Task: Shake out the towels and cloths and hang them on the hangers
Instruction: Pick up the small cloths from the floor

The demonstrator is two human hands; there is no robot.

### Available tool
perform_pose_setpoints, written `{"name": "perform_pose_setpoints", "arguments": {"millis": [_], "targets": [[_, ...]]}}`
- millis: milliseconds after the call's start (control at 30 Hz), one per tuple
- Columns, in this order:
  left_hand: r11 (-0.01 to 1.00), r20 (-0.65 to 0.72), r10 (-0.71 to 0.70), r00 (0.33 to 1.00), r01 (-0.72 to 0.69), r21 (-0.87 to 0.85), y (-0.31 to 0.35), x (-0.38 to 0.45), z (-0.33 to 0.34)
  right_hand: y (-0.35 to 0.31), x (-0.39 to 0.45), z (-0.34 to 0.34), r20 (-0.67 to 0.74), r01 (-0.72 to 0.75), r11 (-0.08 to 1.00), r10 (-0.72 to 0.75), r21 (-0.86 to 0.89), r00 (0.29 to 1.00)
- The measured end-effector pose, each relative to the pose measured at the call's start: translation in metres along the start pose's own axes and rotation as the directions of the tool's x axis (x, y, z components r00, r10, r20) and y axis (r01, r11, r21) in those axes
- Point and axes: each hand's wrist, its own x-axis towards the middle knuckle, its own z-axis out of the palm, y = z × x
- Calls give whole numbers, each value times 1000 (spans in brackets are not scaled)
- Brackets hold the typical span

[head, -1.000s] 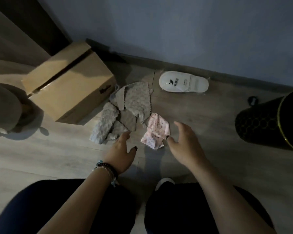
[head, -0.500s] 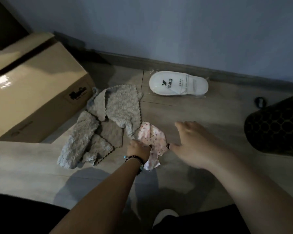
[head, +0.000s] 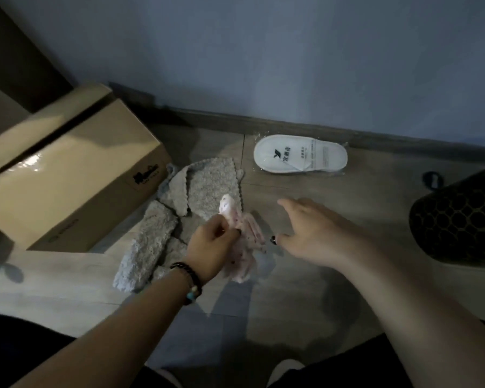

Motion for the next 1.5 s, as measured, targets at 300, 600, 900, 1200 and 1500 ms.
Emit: {"name": "perform_pose_setpoints", "arguments": {"millis": [300,600,900,1200,1500], "targets": [[893,-67,218,974,-227,-388,79,-68,-99,-45,18,-13,-251,484,675,-419,558,873],[992,-258,106,960,-121,-46,58,-51,-133,-33,18,-30,-545,446,634,-46,632,837],[967,-332,117,936,-32,252,-5,-7,-133,-32,5,-37,-764,539,652,98,533,637],[640,-313,-373,873,487,595,-106,39,-92,-35,-6,-28,-804,473,831,-54,292,592],[916,-456,-91,885,254,311,-37,-8,-104,-27,7,-21,-536,362,872,-143,330,832]]}}
